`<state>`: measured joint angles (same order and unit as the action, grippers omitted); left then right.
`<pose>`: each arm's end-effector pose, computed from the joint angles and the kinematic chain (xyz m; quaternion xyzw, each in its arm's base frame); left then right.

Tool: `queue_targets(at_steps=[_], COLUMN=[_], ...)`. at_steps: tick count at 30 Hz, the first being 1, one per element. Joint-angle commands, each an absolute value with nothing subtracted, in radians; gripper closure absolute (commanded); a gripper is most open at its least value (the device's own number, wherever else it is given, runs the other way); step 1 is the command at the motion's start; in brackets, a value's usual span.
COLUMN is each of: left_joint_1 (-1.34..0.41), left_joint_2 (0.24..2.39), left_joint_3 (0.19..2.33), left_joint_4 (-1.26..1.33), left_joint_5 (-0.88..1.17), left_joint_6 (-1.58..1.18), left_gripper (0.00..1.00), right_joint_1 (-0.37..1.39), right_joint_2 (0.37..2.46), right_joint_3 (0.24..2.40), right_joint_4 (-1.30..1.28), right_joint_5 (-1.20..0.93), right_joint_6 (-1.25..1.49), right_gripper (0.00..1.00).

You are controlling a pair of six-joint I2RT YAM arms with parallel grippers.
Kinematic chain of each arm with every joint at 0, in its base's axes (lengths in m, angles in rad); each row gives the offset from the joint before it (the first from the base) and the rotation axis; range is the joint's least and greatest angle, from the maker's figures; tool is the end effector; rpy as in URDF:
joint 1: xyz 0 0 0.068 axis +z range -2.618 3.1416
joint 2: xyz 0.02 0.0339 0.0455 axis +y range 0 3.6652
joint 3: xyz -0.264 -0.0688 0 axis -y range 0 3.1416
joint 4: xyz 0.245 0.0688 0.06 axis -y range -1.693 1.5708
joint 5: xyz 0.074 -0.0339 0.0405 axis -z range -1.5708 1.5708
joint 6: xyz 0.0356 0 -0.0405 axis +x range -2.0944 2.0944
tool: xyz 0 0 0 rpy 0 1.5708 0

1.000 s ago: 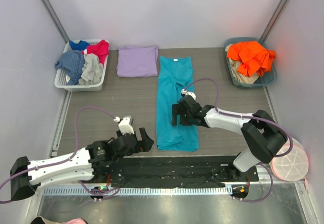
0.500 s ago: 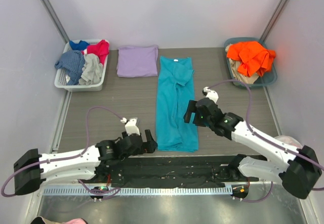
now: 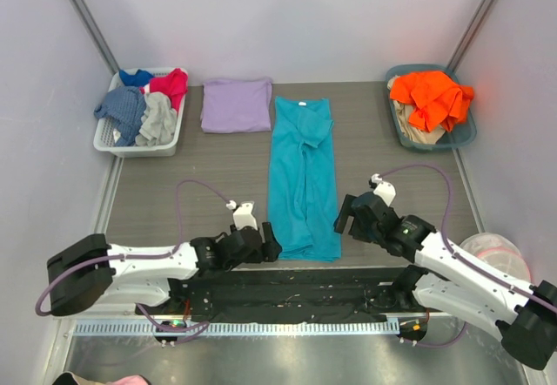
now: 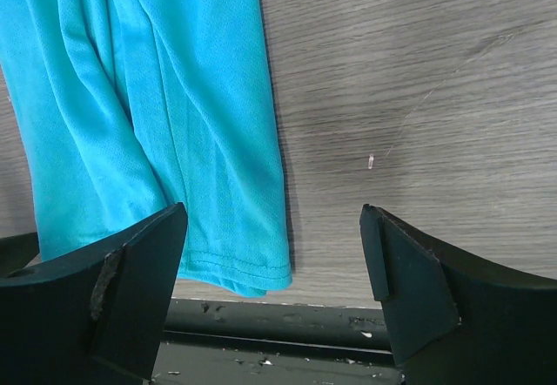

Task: Fold and stack the t-shirts
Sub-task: Fold the tshirt

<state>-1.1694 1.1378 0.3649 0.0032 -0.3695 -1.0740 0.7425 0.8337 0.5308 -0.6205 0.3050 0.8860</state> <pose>0.0913 -0.1823 0.1504 -0.0284 0.9076 -0.2718 0.3188 0.1247 0.0999 0.2070 0.1154 0.9312 0.1298 0.3205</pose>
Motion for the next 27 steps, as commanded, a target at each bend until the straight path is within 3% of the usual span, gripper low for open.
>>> queue_targets(at_steps=[1,10,14,23,27], left_joint_1=[-1.169,-1.170,-1.169,-1.169,-1.169], left_joint_2=[1.210,1.302,1.284,1.259,1.270], left_joint_3=[0.410,0.442,0.440,0.440,0.443], left_joint_4=[0.103,0.141,0.118,0.081,0.081], left_joint_5=[-0.356,-0.302,-0.305,-0.313,-0.310], left_joint_6=[-1.051,-1.048,-1.048,-1.046,-1.049], left_gripper=[0.31,0.69,0.91,0.96,0.96], right_joint_1=[0.742,0.744,0.744,0.742,0.742], right_joint_2=[0.816,0.778,0.772,0.713,0.692], right_joint_3=[0.571,0.566,0.563,0.494,0.424], right_joint_4=[-0.660,-0.699,-0.716,-0.738,-0.678], right_joint_5=[0.334,0.344,0.333,0.247,0.173], right_joint_6=[0.911,0.930,0.936,1.017,1.058], right_gripper=[0.11,0.11,0.11,0.12,0.18])
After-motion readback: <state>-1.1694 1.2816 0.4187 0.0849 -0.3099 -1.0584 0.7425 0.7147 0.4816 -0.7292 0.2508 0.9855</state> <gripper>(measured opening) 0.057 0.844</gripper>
